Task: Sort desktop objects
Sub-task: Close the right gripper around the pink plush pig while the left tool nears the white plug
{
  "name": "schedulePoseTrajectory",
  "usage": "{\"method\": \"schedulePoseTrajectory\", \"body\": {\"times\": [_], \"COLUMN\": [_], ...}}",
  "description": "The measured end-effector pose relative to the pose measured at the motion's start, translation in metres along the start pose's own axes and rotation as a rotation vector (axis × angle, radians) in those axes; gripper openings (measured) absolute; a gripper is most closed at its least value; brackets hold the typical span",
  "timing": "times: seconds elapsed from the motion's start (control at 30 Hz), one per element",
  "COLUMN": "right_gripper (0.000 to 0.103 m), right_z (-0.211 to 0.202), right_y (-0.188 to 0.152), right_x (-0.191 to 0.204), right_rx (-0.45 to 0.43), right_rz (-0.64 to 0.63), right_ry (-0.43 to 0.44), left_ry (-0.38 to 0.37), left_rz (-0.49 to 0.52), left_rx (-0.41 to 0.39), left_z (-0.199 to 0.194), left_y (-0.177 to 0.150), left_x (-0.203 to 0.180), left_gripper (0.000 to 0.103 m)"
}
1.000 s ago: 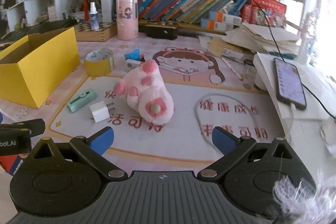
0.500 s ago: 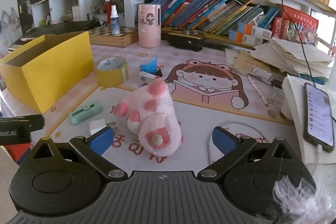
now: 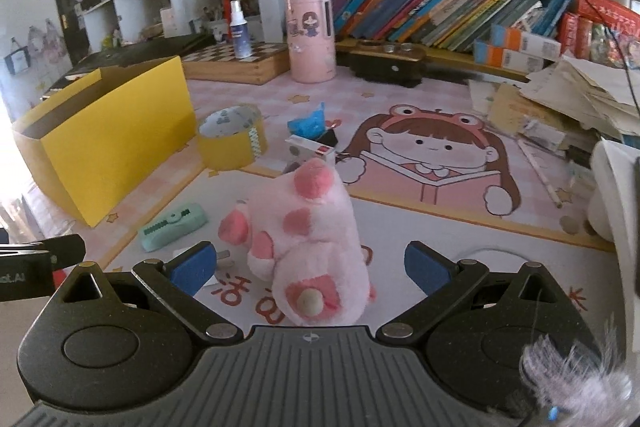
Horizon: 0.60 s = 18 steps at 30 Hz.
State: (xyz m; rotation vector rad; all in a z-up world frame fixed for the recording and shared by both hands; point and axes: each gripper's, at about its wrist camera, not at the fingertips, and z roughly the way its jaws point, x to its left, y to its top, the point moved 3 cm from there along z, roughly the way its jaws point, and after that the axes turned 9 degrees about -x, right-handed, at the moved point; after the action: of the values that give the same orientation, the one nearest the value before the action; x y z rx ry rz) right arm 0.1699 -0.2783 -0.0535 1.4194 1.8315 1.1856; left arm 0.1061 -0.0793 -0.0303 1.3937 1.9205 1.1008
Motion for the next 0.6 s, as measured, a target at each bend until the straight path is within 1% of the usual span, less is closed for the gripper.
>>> {"method": "schedulePoseTrajectory", "body": {"times": [0.17, 0.4, 0.47, 0.53, 0.6], "right_gripper": [0.101, 0.101, 0.093, 0.073, 0.064], "right_z": [0.019, 0.041, 0.043, 0.044, 0.044], "right_y": [0.002, -0.005, -0.008, -0.009, -0.010], "right_x": [-0.002, 0.001, -0.001, -0.003, -0.005], "right_rx": [0.033, 0.079, 0.085, 0.089, 0.099], "right_rz": [-0.015, -0.089, -0.088, -0.088, -0.085], "right_ry": [0.013, 0.037, 0.042, 0.043, 0.063], "left_ry": [0.024, 0.032, 0.032, 0.028, 0.017], "left_rz": [-0.002, 0.015, 0.019, 0.023, 0.029], "left_rx": [-0.003, -0.001, 0.002, -0.001, 0.004], "left_z": [-0.001, -0.002, 0.000, -0.001, 0.000], "left_y": [0.002, 0.003, 0.004, 0.004, 0.003], "left_x": [0.001, -0.006, -0.009, -0.013, -0.017], "left_gripper": [0.102, 0.102, 0.102, 0.102, 0.102]}}
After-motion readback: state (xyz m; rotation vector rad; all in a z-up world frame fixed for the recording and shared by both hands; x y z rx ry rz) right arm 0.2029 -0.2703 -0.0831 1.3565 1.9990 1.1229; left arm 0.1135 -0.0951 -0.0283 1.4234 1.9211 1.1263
